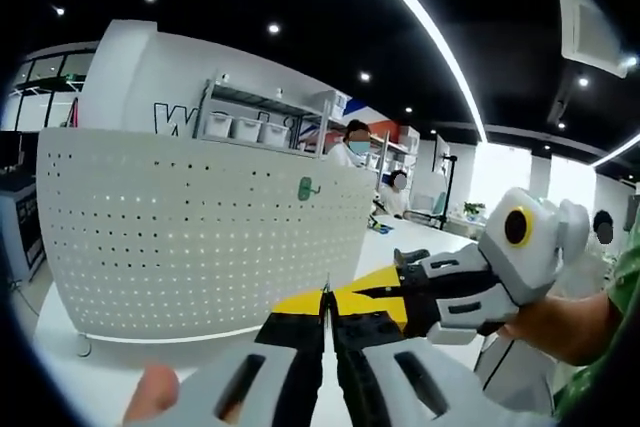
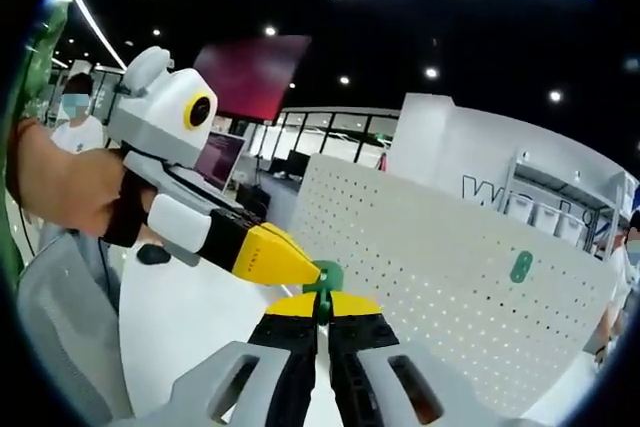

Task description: Insert the hook assembly into the mounting plate slot until the hook locks in place.

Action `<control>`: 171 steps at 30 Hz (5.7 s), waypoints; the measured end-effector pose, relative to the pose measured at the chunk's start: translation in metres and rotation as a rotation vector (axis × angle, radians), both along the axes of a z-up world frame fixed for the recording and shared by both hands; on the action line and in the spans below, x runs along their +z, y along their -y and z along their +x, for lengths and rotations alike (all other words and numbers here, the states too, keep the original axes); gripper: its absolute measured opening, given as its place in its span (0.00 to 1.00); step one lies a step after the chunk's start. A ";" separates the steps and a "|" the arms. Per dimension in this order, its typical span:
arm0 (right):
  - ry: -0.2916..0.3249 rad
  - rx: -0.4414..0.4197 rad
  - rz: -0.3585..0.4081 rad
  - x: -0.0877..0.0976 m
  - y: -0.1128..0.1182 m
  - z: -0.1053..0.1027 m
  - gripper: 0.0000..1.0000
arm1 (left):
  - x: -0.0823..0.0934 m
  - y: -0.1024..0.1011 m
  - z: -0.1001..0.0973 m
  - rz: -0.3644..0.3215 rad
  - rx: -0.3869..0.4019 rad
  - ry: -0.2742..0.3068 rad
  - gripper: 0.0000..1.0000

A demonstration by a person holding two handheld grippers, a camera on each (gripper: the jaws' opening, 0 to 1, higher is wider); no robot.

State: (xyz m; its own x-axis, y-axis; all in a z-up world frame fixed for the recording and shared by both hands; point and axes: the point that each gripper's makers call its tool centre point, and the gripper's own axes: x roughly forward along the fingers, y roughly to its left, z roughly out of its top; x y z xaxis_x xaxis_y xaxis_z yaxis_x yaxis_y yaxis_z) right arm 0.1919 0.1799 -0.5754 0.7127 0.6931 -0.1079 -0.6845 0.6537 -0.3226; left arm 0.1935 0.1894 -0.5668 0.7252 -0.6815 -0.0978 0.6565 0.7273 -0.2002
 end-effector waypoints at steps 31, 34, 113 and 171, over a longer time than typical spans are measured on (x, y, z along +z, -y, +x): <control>-0.042 -0.060 0.075 0.003 0.017 0.009 0.01 | 0.006 -0.006 -0.002 0.006 0.004 0.062 0.24; -0.043 -0.069 0.080 0.003 0.019 0.010 0.01 | 0.005 -0.006 -0.002 0.011 0.006 0.066 0.30; 0.023 -0.496 0.246 0.065 0.090 0.155 0.01 | 0.007 -0.012 0.007 0.013 -0.047 0.178 1.00; -0.005 -0.687 0.289 0.062 0.104 0.221 0.01 | -0.020 -0.058 0.024 -0.027 -0.215 0.117 0.99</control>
State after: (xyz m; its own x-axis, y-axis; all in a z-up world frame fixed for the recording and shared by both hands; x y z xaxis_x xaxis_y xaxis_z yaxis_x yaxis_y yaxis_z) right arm 0.4124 0.0759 -0.5138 0.9957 0.0925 0.0066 -0.0918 0.9933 -0.0706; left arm 0.2179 0.2475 -0.5871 0.5686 -0.8226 -0.0014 0.8155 0.5638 -0.1309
